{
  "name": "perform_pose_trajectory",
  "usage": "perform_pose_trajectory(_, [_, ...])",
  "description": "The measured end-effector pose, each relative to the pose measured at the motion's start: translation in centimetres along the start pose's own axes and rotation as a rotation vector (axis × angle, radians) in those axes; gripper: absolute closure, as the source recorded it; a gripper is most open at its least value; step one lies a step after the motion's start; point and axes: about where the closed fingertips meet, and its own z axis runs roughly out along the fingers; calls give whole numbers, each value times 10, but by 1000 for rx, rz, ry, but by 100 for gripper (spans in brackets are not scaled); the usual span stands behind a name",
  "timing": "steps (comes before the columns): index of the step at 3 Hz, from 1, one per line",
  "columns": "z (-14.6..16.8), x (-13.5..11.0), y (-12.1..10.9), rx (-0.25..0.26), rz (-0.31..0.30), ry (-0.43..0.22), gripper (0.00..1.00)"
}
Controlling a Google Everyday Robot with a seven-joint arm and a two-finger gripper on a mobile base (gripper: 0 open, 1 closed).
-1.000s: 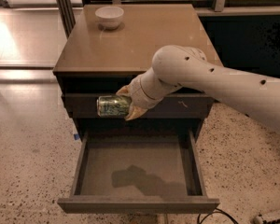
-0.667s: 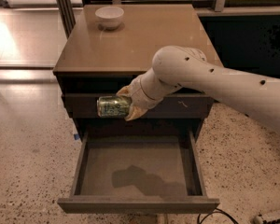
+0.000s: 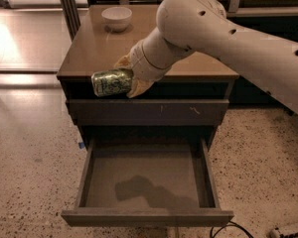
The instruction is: Pick green can from middle drawer and place on counter
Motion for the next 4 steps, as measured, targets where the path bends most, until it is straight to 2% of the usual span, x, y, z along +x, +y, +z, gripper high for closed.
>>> perform_pose_trajectory(1, [-32, -2, -39, 18, -39, -2, 100])
perform_pose_trajectory(2, [-62, 25, -84, 23, -33, 27, 100])
perform_pose_trajectory(3, [-75, 67, -118, 23, 3, 60, 100])
perform_pose_trajectory(4, [-74, 121, -138, 59, 78, 81, 100])
